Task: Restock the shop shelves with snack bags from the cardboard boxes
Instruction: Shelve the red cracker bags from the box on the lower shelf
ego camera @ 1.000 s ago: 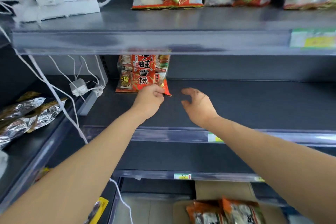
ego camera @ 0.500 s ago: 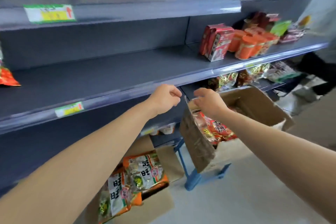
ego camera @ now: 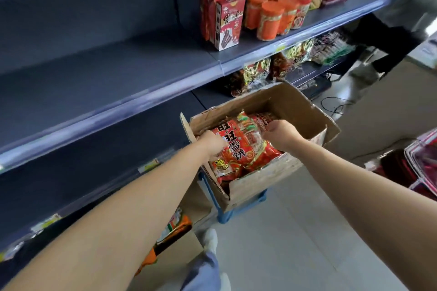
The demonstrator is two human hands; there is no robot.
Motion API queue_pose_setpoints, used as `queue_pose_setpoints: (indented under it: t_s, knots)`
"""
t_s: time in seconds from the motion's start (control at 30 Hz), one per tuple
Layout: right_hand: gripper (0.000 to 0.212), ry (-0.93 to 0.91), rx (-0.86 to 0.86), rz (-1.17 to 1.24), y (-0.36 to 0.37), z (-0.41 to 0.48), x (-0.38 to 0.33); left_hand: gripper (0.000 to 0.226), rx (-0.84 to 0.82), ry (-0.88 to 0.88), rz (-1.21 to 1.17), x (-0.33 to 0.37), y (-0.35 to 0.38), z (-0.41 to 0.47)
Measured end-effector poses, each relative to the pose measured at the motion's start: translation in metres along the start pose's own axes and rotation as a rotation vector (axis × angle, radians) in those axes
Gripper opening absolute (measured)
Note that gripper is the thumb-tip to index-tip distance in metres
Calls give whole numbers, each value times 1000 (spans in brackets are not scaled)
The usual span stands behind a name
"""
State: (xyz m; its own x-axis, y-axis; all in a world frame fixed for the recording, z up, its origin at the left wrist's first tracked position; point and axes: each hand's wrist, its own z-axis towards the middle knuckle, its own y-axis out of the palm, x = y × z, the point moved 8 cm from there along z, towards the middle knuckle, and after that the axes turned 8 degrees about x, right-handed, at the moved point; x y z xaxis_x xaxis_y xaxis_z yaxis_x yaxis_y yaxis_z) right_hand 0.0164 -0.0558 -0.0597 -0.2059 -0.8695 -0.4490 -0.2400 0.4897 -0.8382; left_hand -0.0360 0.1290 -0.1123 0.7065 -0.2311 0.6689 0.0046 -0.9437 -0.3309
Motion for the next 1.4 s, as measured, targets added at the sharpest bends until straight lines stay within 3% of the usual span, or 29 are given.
queue_pose_setpoints:
  t_s: [0.07,0.17,0.27,0.43,0.5,0.57,0.67,0.87,0.97,1.17,1.23,1.3,1.4]
  knots:
    - [24,13,-28,-17,11,19,3,34,16,-62,-24,-7,5,22]
    - [37,65,-97,-34,32,47,5,27,16,-147,-45,-14,9,49]
    - [43,111,-173,-83,52,69,9,43,3,-236,-38,-23,12,69]
    - [14,196,-292,-60,83,89,28,53,14,-343,-69,-29,19,100]
    - [28,282,-268,61,90,95,37,50,24,-376,-77,-30,21,106]
    - [39,265,-255,-3,89,100,37,46,30,-405,-92,-34,23,110]
    - [35,277,-270,11,91,108,36,50,47,-439,-138,-41,29,118]
    - [17,182,-251,58,64,115,25,29,49,-432,-248,-37,51,107]
    - [24,177,-239,85,47,114,33,50,37,-420,-328,-32,58,95]
    - [12,176,-113,287,-4,95,33,81,122,-279,-273,0,44,69]
    - [10,132,-72,323,-26,87,24,70,139,-220,-278,18,37,50]
    - [22,83,-26,316,-48,78,13,60,193,-165,-293,31,25,35]
    - [21,-6,26,325,-75,58,-16,78,339,-77,-293,45,-7,12]
